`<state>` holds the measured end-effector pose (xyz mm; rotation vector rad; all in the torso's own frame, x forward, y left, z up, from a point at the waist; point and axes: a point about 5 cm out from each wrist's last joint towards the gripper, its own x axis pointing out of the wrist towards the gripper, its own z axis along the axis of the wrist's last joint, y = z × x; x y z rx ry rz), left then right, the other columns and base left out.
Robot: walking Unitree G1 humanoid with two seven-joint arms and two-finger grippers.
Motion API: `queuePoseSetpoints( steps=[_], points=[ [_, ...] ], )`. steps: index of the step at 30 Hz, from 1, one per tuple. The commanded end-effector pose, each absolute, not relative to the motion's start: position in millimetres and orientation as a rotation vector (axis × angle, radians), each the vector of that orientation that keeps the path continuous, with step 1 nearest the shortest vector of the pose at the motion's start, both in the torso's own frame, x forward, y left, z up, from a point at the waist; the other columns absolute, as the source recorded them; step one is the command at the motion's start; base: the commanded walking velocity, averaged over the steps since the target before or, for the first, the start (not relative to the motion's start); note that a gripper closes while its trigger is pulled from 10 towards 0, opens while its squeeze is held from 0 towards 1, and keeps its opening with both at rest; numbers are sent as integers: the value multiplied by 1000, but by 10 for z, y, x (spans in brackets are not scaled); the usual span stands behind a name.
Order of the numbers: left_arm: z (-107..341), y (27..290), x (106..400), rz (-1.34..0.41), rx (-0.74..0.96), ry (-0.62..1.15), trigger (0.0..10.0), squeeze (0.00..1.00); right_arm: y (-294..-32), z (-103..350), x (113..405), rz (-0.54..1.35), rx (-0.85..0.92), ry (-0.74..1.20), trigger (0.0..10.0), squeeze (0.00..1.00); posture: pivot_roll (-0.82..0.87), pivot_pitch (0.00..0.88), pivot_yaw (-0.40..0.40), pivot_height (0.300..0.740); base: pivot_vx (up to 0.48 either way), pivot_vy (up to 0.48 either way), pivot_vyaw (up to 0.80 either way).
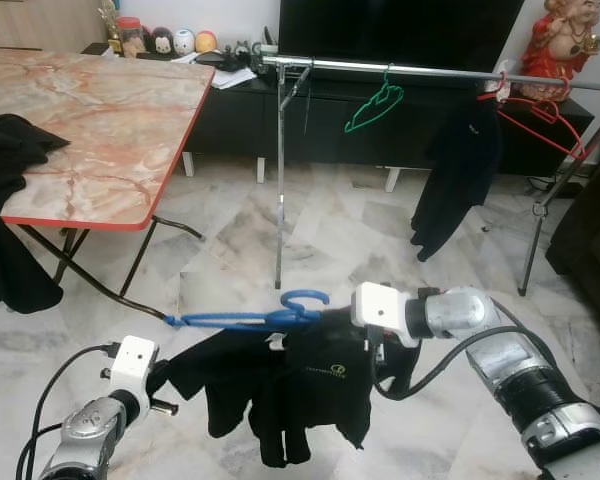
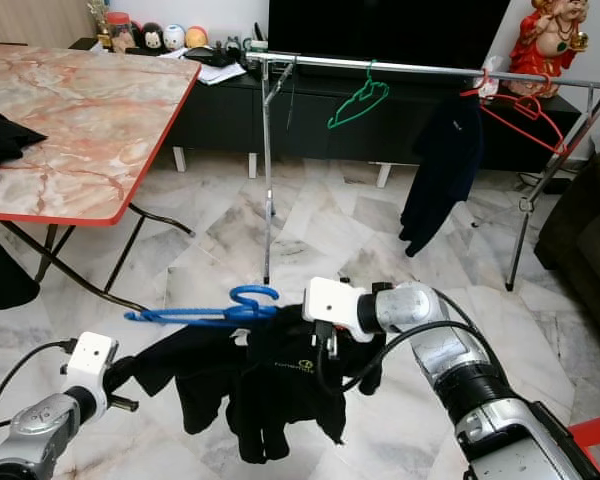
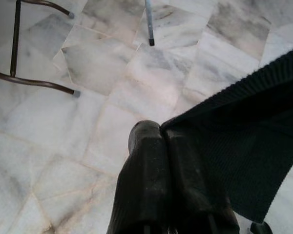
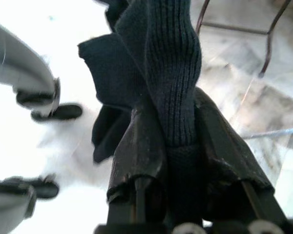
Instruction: Hang hanger
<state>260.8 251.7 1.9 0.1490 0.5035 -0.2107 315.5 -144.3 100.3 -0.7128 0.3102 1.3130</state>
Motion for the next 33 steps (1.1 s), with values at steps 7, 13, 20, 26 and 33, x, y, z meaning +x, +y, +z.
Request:
queuePoseSetpoints(
  steps=[7,13,20,26,33],
  points=[
    [42,2652,2605,-149,181,519,0,0,-1778,861,3184,1223,-940,465,0,0,59,0,-77,740,0,0,0],
    [42,2640,2611,-148,181,513,0,0,-1806,797,3217,1170,-996,500,0,0,59,0,-78,740,0,0,0],
    [92,2649,2660,-144,188,495,0,0,-1783,751,3187,1202,-996,509,0,0,62,0,-80,740,0,0,0],
    [100,2627,2679,-145,188,487,0,0,-1808,704,3172,1204,-1021,520,0,0,61,0,-81,740,0,0,0],
    [105,2619,2687,-144,189,483,0,0,-1817,662,3144,1219,-1019,531,0,0,62,0,-81,740,0,0,0]
  ],
)
